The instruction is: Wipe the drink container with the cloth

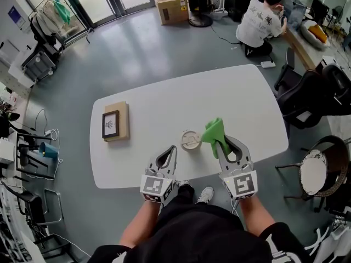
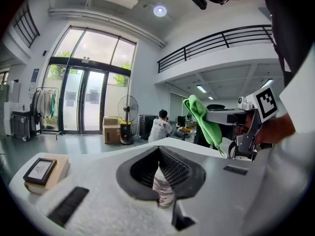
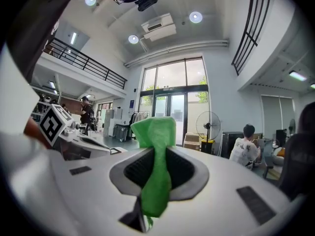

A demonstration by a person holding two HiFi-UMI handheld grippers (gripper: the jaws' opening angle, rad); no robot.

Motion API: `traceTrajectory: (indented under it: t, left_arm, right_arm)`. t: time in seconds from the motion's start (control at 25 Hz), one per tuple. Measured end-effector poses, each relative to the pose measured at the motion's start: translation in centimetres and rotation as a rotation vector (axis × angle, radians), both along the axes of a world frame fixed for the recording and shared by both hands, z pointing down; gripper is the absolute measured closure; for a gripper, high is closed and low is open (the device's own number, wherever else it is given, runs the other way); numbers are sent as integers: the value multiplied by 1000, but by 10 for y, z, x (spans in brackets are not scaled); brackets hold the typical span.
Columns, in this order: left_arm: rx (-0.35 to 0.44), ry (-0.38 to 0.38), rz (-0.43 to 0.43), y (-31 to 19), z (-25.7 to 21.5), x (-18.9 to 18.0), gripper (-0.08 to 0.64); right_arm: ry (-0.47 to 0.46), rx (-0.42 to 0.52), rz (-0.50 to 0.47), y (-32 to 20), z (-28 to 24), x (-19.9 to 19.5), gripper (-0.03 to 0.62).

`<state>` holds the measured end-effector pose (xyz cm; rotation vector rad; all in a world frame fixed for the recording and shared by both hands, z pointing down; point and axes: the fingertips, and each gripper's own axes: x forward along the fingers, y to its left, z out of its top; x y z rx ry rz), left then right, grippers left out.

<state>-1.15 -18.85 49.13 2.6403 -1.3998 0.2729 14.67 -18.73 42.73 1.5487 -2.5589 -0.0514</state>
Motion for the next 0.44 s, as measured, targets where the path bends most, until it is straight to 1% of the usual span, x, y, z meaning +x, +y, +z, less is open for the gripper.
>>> traceTrajectory:
  t: [0.12, 0.24, 0.44]
  left_arm:
    - [0, 3, 2, 0, -2, 0, 546]
    - [5, 2, 6, -2, -4, -1, 546]
    - [11, 7, 5, -4, -11, -3, 546]
  right_arm:
    - [25, 50, -24, 3, -6, -9, 514]
    - [48, 70, -37, 4, -12, -17, 514]
    - [33, 78, -46, 1, -18, -25, 514]
